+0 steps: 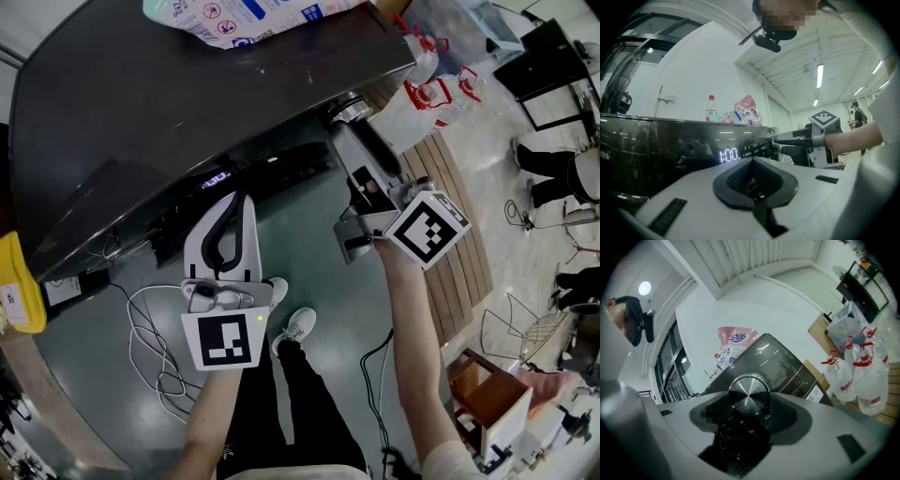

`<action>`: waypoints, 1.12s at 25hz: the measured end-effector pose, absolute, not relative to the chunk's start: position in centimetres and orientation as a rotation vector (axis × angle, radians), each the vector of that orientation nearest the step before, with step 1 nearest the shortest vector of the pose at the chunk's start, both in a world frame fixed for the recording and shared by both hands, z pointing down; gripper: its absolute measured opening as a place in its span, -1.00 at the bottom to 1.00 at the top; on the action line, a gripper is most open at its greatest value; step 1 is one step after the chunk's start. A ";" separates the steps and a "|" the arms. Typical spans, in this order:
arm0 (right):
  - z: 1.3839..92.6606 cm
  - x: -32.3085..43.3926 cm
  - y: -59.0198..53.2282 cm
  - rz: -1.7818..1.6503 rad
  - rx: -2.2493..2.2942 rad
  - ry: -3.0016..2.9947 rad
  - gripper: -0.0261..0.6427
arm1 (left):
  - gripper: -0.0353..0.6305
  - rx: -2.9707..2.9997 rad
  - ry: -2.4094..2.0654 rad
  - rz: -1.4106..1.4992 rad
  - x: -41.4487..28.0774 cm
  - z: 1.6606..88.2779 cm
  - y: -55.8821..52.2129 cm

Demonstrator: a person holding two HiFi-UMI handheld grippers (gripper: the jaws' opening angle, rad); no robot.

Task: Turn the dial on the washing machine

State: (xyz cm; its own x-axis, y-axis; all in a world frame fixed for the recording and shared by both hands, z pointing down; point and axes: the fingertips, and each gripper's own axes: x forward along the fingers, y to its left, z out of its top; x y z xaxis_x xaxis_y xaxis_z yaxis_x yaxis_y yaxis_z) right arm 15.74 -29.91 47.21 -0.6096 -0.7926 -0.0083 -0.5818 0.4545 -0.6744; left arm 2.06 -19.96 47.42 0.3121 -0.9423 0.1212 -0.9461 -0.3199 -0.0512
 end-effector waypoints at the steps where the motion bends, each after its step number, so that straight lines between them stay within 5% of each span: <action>1: 47.0 15.6 -29.9 -0.909 -1.158 2.395 -0.11 | -0.89 2.520 -1.814 0.199 2.1 47.4 -20.0; 28: 47.0 15.5 -30.1 -1.055 -1.064 2.254 -0.11 | -0.89 2.512 -1.804 0.207 2.3 47.8 -19.9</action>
State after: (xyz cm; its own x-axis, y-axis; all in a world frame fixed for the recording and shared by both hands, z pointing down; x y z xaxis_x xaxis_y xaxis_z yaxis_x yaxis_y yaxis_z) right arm 15.54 -30.08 47.04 -0.6119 -0.7888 -0.0588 -0.4601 0.4154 -0.7847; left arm 2.30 -19.92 47.81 0.3138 -0.9402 0.1326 -0.9458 -0.3219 -0.0440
